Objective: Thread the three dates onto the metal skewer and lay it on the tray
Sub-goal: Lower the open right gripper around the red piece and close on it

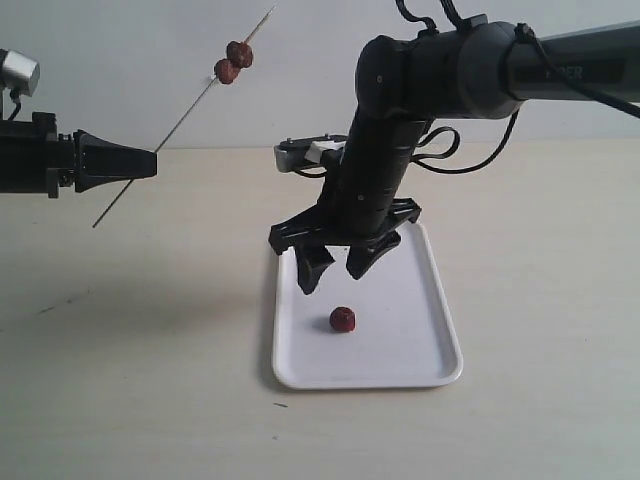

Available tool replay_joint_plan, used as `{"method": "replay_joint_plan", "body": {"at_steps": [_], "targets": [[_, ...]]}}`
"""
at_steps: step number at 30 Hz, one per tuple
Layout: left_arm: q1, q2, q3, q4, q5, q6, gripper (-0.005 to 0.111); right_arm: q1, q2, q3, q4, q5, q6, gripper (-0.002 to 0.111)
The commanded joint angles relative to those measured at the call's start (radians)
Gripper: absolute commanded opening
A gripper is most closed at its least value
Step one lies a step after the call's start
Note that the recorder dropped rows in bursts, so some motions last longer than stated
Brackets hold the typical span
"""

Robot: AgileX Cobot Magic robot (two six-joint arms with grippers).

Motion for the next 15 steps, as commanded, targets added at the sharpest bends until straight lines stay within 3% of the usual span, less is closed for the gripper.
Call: {"method": "replay_joint_plan", "body": {"at_steps": [1, 15], "targets": [[0.004, -0.007, 0.001, -0.016, 0.016, 0.005, 0.0, 0.002, -0.011, 0.005, 0.012, 0.008, 0.037, 0.062], [0.004, -0.007, 0.001, -0.016, 0.016, 0.005, 0.0, 0.002, -0.007, 0.088, 0.013, -0.098, 0.089, 0.062]]}}
